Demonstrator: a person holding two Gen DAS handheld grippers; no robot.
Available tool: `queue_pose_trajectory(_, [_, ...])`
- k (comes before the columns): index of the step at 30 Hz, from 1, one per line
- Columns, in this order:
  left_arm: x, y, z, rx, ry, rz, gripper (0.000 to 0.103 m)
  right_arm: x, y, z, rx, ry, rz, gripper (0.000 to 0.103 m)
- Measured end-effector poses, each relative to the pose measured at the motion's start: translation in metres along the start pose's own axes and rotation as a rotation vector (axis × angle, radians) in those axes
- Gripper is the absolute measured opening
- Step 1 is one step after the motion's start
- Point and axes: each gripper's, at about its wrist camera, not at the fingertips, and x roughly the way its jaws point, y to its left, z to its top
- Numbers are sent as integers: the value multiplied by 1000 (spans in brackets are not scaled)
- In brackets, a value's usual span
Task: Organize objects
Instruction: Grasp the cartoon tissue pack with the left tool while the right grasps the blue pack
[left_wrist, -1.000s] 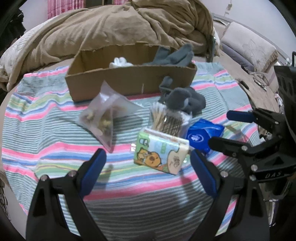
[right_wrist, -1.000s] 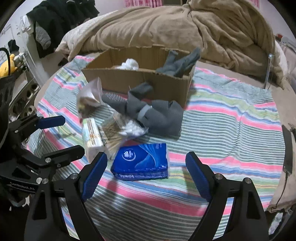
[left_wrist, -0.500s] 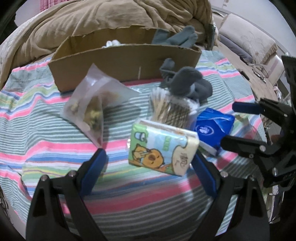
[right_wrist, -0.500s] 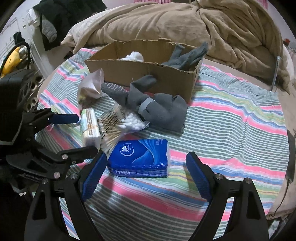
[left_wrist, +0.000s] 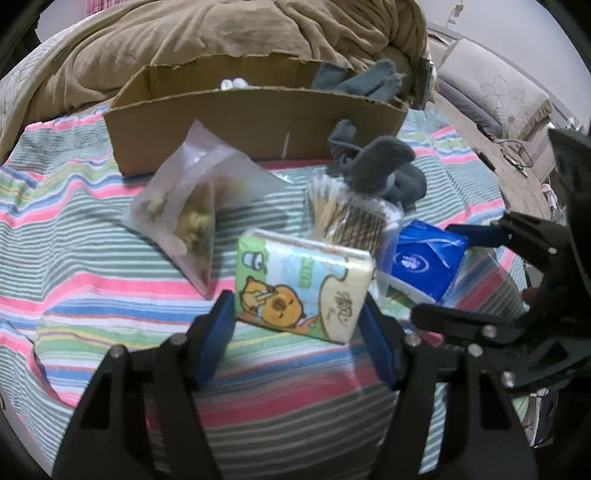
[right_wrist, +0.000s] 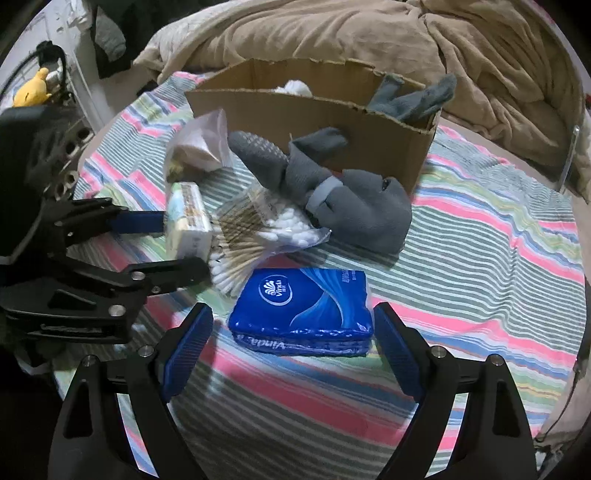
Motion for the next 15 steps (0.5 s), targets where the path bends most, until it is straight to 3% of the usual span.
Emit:
queue_pose_trajectory(2, [-2,-2,0,4,-5,-1,67,4,-3,0,16,15,-9,88])
queue_pose_trajectory(3, [-4,-2,0,7,-9,-1,67,4,-3,-1,19,15,-13,79])
queue_pose_trajectory(15, [-38,-5,9,-2,-77,-9,67,-25,-11,1,66,-40,-32,75])
